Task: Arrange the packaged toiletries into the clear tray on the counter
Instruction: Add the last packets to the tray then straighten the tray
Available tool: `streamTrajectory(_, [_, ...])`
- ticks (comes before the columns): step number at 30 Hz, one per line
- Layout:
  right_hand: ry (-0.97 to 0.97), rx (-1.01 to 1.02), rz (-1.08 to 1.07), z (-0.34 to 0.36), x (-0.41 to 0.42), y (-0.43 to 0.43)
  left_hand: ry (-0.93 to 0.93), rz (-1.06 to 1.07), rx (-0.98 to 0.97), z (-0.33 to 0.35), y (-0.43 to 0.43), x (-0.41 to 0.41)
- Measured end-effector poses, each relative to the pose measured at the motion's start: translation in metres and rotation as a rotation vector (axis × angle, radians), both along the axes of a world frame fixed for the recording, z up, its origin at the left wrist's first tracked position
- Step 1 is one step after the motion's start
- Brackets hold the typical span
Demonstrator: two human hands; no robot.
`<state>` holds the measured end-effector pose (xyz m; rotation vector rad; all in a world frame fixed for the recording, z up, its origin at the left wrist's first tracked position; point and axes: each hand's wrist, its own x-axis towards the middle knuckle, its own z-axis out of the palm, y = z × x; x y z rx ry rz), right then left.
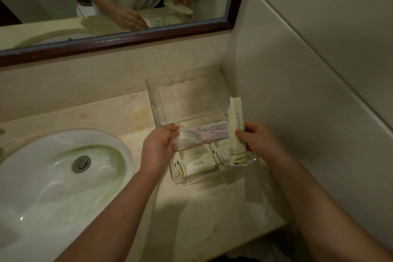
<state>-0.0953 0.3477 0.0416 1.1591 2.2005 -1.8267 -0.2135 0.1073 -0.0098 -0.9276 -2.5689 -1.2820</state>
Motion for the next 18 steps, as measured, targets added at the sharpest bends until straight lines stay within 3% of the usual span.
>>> streamTrajectory(3, [-0.009, 0.013, 0.031, 0.0, 0.0, -0.003, 0.037, -0.008, -0.044, -0.004, 0.002, 0.0])
streamTrajectory(8, [-0.085, 0.097, 0.14, 0.008, -0.009, -0.008, -0.026, -0.13, -0.355, -0.017, 0.003, -0.008])
streamTrajectory(11, [-0.099, 0.134, 0.19, 0.018, -0.017, -0.007, -0.009, -0.128, -0.441, -0.017, 0.003, -0.008])
streamTrajectory(15, [-0.121, 0.206, 0.281, 0.029, -0.037, -0.007, -0.034, -0.128, -0.326, -0.009, 0.004, 0.0])
streamTrajectory(18, [-0.146, 0.29, 0.404, 0.034, -0.053, -0.009, -0.224, 0.026, -0.128, 0.0, 0.004, 0.005])
